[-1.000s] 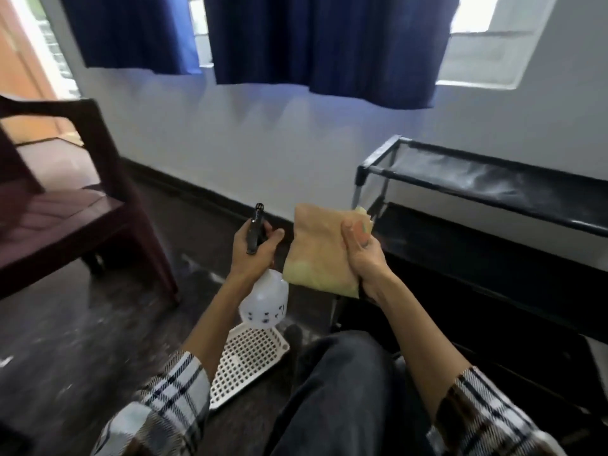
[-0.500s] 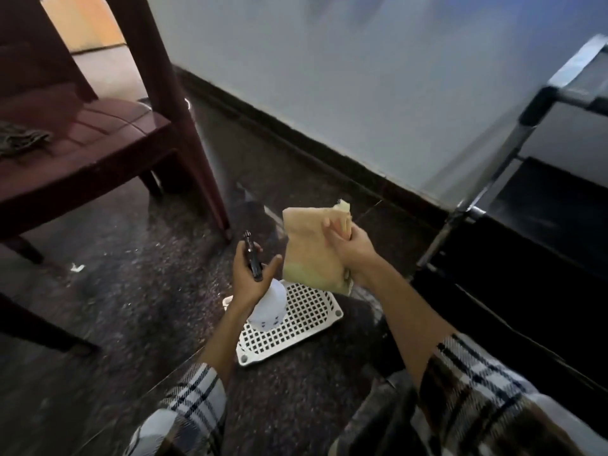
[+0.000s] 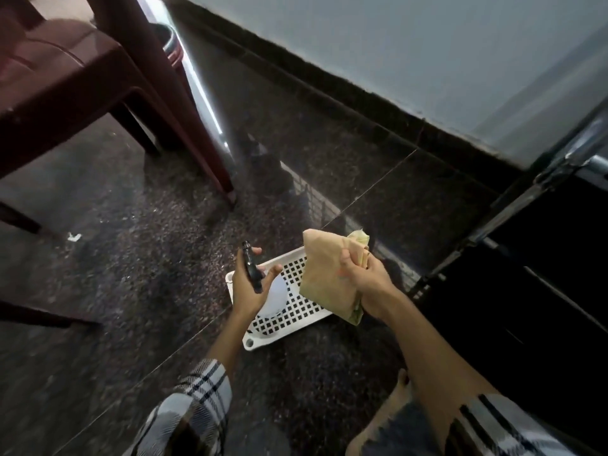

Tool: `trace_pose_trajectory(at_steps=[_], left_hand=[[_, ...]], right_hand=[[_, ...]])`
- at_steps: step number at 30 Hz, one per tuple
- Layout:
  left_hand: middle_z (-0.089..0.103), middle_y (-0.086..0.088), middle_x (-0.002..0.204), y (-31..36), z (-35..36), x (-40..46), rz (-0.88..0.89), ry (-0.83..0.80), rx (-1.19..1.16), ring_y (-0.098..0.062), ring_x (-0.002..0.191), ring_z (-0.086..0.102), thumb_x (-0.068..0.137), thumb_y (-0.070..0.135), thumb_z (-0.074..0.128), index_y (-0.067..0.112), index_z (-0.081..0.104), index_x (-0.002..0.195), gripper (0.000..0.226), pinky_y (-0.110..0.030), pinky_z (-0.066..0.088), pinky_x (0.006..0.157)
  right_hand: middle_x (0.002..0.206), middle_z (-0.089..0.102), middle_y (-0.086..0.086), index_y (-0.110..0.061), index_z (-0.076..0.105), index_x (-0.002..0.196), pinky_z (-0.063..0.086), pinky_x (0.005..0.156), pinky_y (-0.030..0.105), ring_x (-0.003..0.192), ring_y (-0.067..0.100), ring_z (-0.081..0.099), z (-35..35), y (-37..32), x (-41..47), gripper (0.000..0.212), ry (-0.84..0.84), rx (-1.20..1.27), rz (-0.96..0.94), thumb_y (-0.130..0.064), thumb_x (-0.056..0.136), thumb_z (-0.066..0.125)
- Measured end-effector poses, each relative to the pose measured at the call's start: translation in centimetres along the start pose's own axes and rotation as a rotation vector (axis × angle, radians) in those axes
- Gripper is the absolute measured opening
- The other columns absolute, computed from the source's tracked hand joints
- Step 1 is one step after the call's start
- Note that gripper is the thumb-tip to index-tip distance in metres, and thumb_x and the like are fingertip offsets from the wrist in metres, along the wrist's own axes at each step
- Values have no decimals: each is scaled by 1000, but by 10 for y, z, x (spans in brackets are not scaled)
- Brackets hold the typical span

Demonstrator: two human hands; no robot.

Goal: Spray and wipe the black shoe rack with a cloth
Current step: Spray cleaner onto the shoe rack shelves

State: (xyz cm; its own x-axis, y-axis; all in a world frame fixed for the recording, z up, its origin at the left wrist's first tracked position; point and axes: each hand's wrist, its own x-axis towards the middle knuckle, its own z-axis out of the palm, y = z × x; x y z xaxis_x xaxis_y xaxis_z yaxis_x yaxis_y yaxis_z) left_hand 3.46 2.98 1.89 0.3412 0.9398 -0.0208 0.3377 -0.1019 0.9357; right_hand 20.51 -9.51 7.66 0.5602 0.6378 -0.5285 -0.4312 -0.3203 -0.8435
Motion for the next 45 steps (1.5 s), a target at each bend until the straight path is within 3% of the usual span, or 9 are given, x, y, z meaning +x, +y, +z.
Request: trace_pose_trajectory(at_steps=[4,7,9,14,23,27,31,33,45], left_hand=[[56,-2,85,-9,-2,3,44,57,30,3,58,55,85,29,65,15,47,109,33,-10,45,58],[59,4,70,-12,-5,0,24,68,94,-23,57,62,86,40,62,20,47,98,27,-29,52,57],[60,5,72,-16,-6,-7,28,86,134,-28,61,65,88,40,59,20,46,94,24,-39,54,63],[56,11,73,-19,-1,-38,34,236,208,3,66,57,87,37,60,18,48,92,23,-19,37,64],[60,-3,81,-14,3,-84,-49,237,217,-19,71,60,86,43,58,13,47,98,34,-25,42,66],[54,4,80,-9,2,-99,15,221,150,-2,64,57,84,38,62,16,44,93,30,-11,39,62],[51,0,76,-9,2,-108,13,175,-7,-12,53,52,80,34,68,11,44,97,37,-35,48,59],[55,10,71,-11,2,-111,-9,175,-71,-13,53,54,78,33,70,12,44,98,39,-37,48,58],[57,-2,85,-13,-6,-91,-14,190,-94,0,59,59,78,31,71,24,46,96,32,-15,49,57]], right_hand=[[105,67,10,-15,62,106,54,86,41,95,24,64,-2,16,5,21,-1,29,28,-29,91,61],[106,67,9,-14,61,110,54,87,41,98,24,64,1,19,6,25,-4,46,42,-30,90,61],[109,66,11,-12,61,112,53,90,43,101,26,64,3,19,5,28,-6,50,36,-30,90,61],[112,66,13,-12,61,111,51,92,45,105,28,63,9,13,0,27,-28,69,12,-29,90,60],[108,65,11,-11,61,107,51,92,46,101,27,62,16,13,-9,24,-80,30,11,-29,91,59],[107,64,11,-20,62,95,49,95,49,104,29,61,18,8,-13,12,-102,9,10,-31,91,59],[105,63,9,-21,60,91,47,97,51,101,28,60,17,9,-19,10,-110,-24,22,-31,91,59],[105,63,10,-19,60,98,46,98,52,101,29,60,16,10,-21,15,-122,-37,26,-32,91,60],[108,64,14,-17,61,105,46,97,53,111,36,58,15,7,-27,23,-134,-42,68,-35,90,60]])
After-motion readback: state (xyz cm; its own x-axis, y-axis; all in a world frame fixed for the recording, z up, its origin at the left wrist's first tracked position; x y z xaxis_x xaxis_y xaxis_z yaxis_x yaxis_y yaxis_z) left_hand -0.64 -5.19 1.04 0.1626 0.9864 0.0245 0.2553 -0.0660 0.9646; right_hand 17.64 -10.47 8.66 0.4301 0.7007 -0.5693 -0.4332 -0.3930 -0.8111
